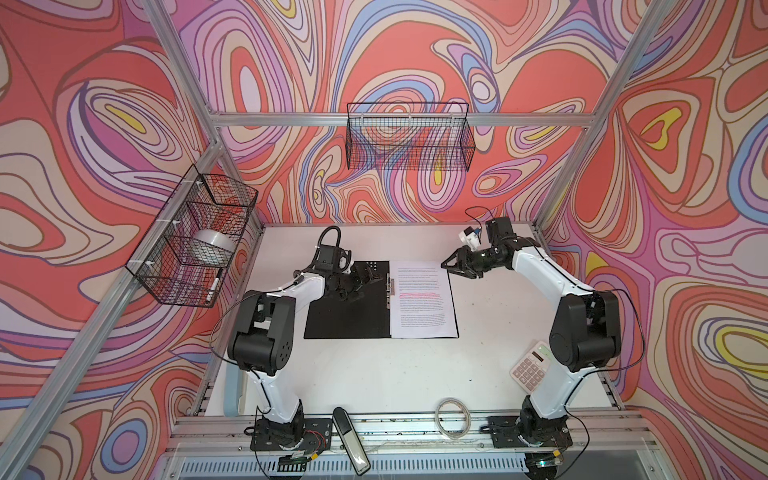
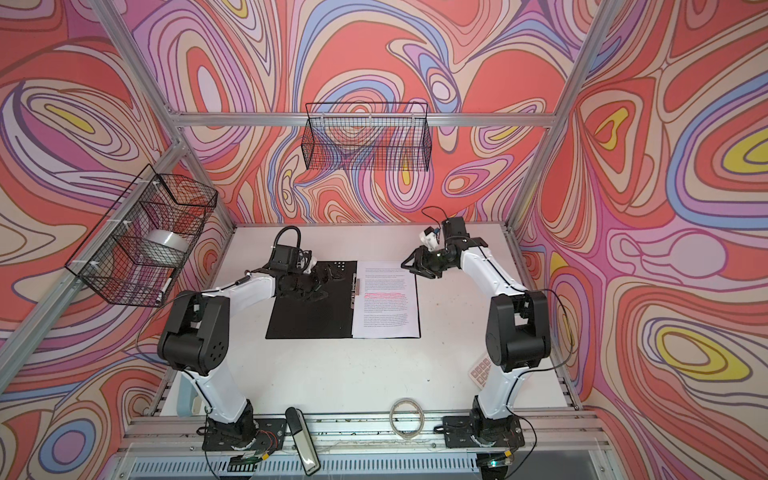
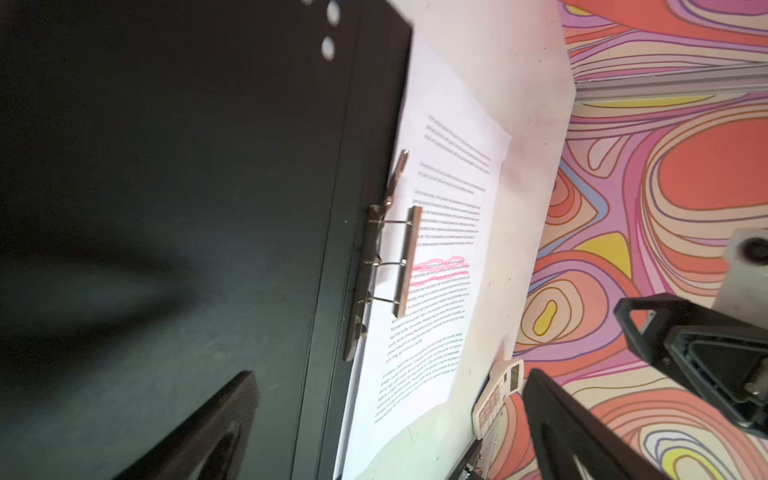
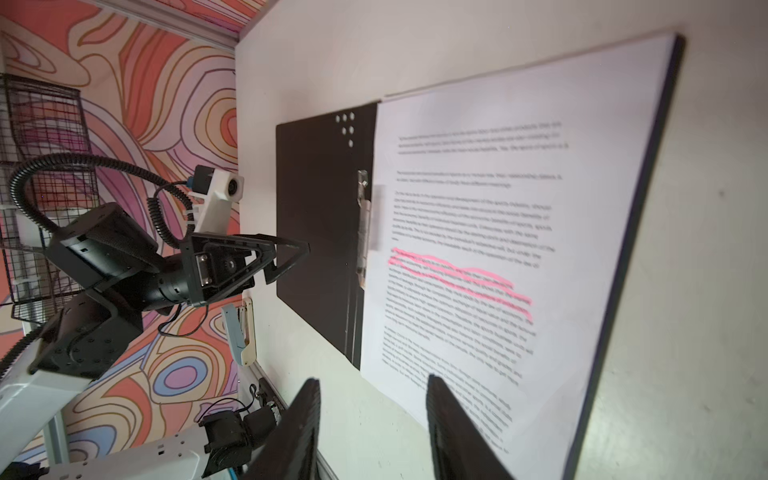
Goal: Put the files into the folder
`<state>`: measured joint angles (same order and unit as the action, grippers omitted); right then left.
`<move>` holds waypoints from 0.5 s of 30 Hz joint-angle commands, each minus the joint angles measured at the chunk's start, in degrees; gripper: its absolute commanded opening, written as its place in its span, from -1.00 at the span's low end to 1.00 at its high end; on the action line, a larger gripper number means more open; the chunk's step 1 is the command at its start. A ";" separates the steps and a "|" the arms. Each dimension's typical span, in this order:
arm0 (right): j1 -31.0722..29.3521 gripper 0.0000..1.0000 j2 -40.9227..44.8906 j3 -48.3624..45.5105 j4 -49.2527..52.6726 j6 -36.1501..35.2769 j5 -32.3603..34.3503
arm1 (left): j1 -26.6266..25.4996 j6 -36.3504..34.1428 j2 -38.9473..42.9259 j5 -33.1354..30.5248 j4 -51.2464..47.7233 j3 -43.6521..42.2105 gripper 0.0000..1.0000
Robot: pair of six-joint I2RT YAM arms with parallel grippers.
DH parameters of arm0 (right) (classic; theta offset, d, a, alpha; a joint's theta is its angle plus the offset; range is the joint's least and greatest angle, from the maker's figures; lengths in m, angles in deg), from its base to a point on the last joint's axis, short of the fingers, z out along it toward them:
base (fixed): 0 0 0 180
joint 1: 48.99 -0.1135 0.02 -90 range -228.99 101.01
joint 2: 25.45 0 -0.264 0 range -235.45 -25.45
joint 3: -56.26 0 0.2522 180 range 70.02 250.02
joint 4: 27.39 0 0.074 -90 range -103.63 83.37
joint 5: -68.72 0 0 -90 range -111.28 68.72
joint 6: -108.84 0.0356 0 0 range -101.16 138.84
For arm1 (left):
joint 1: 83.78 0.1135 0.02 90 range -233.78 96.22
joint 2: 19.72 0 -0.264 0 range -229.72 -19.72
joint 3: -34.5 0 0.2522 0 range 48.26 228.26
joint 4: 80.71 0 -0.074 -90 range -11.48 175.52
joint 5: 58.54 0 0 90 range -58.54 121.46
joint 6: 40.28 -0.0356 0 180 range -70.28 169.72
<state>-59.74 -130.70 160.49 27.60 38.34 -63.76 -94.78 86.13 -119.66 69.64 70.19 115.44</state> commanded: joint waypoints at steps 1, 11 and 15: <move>-5.10 -0.12 -6.60 7.60 3.50 -2.41 3.03 | 0.34 -20.86 5.44 -4.14 -16.85 4.85 1.00; -10.05 -0.17 -24.83 21.41 -9.10 2.54 1.18 | 2.30 -38.01 7.87 -6.46 -25.14 0.02 1.00; -11.38 -0.20 -31.21 26.67 -9.83 3.22 1.07 | 2.37 -38.43 5.50 -7.23 -23.03 -1.34 0.98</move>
<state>-69.77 -159.64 183.29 20.63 40.53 -62.38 -92.68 51.66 -112.49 63.49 48.38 114.81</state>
